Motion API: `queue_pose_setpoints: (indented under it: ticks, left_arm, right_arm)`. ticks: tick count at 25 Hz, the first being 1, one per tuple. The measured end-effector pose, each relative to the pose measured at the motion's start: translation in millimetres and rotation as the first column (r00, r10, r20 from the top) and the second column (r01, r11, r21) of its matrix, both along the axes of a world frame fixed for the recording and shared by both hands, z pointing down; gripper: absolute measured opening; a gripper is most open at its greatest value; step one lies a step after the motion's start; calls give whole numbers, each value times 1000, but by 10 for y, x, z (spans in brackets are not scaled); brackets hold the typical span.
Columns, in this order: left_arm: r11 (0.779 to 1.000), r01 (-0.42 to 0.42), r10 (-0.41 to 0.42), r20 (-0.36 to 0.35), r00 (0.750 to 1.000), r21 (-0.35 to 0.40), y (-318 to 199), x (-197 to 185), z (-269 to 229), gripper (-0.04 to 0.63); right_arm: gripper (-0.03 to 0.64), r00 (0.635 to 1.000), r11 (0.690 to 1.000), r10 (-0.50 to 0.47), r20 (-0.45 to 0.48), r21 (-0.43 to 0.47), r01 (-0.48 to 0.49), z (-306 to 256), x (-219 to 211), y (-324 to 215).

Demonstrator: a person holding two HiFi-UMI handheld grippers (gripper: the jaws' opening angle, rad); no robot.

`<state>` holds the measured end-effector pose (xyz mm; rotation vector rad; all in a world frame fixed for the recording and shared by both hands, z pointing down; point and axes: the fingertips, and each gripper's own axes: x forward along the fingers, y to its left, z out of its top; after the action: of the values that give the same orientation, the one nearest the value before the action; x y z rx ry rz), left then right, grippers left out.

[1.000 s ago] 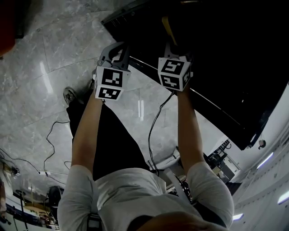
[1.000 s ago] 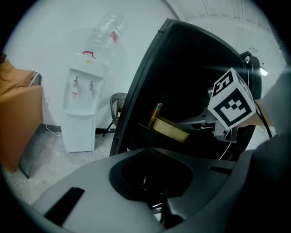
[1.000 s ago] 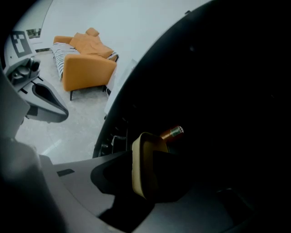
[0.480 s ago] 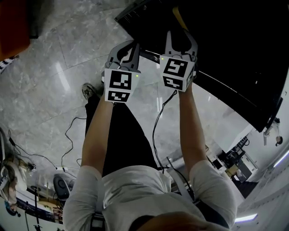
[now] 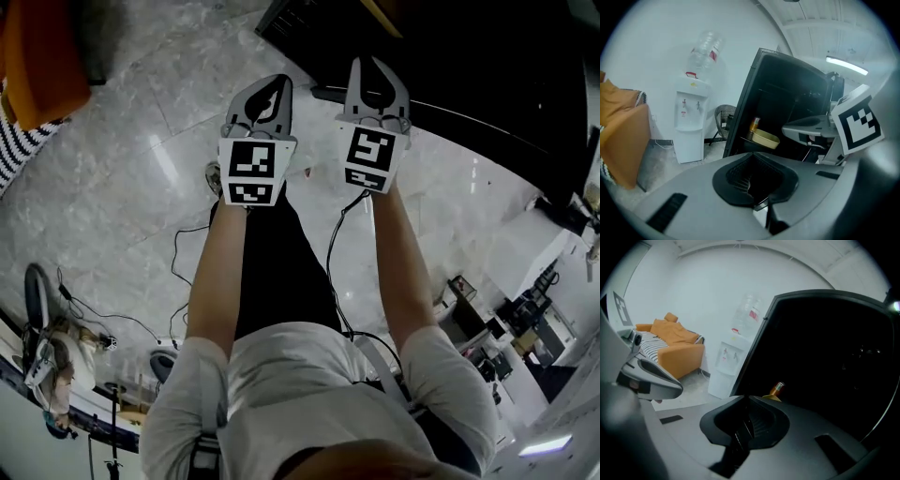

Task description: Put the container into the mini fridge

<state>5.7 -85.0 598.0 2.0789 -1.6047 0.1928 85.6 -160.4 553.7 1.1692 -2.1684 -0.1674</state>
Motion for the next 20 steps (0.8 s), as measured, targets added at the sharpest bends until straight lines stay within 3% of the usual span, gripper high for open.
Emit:
queue_pose_setpoints:
  ticks: [6, 15, 20]
  left_arm:
    - [1000, -4, 5, 44, 999, -9, 267, -62, -340, 12]
    - [998, 43, -46, 66, 997, 48, 608, -256, -1134, 11]
    - [988, 105, -115, 81, 990, 117, 685, -520, -1727, 11]
  right_arm:
    - [43, 984, 996, 14, 177, -92, 2, -425, -24, 455]
    - [37, 966, 997, -55, 253, -36, 66, -1183, -339, 1019]
    - [38, 950, 1000, -13, 311, -7, 16, -1665, -402, 1083]
